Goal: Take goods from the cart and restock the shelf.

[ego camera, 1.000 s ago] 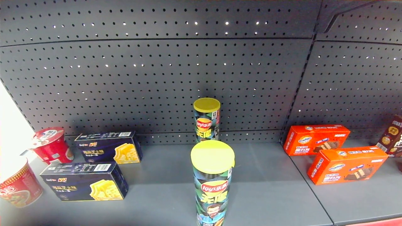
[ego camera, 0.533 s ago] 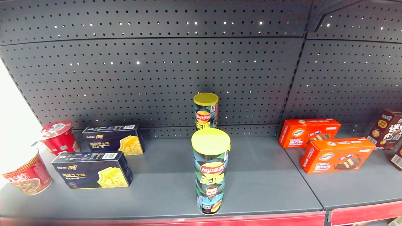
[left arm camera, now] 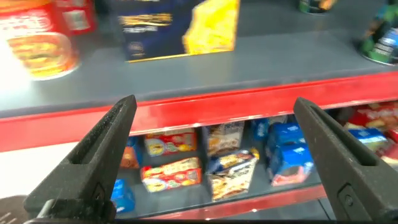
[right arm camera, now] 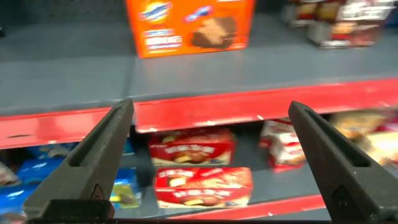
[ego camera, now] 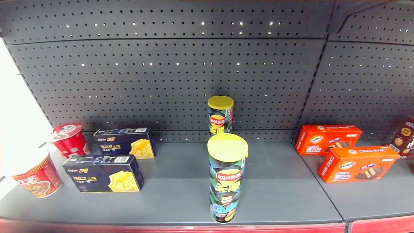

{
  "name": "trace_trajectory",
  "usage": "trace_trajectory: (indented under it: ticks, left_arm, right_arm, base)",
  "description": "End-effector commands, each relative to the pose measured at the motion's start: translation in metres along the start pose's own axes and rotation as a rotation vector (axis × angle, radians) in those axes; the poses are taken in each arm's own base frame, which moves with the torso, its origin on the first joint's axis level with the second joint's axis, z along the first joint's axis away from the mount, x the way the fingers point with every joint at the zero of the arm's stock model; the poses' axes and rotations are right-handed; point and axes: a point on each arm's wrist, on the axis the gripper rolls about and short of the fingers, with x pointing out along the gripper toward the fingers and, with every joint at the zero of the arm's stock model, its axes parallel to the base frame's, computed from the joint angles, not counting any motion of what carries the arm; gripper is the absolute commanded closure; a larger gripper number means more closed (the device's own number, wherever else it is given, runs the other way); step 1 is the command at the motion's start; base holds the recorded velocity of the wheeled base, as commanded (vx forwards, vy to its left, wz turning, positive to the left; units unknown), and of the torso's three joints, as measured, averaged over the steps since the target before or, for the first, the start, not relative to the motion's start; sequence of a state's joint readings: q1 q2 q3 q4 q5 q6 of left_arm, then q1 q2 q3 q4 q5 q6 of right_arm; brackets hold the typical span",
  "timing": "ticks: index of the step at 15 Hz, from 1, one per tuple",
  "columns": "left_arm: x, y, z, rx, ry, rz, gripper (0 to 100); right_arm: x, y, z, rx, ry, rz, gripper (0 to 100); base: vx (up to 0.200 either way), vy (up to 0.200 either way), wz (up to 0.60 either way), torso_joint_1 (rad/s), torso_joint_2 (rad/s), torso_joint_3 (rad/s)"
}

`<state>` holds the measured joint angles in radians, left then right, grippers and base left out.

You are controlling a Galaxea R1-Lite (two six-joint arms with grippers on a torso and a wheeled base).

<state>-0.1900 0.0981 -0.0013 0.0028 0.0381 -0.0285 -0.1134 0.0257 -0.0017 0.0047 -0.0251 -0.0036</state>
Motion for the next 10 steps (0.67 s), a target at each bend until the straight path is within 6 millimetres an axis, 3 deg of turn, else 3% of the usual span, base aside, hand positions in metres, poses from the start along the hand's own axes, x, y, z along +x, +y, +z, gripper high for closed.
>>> trace_trajectory:
  ticks: [1,10]
  left_arm:
    - [0.0001,0.0,0.0002,-0.001,0.0,0.002,0]
    - [0.0001,0.0,0.0002,-0.001,0.0,0.002,0]
  right_arm:
    - [0.0003,0.0,-0.0001,-0.001,0.005,0.0,0]
    - [0.0002,0.0,-0.0002,0.0,0.003,0.002,0]
  base:
    - [0.0,0.0,0.0,0.0,0.0,0.0]
    - [0.0,0.0,0.0,0.0,0.0,0.0]
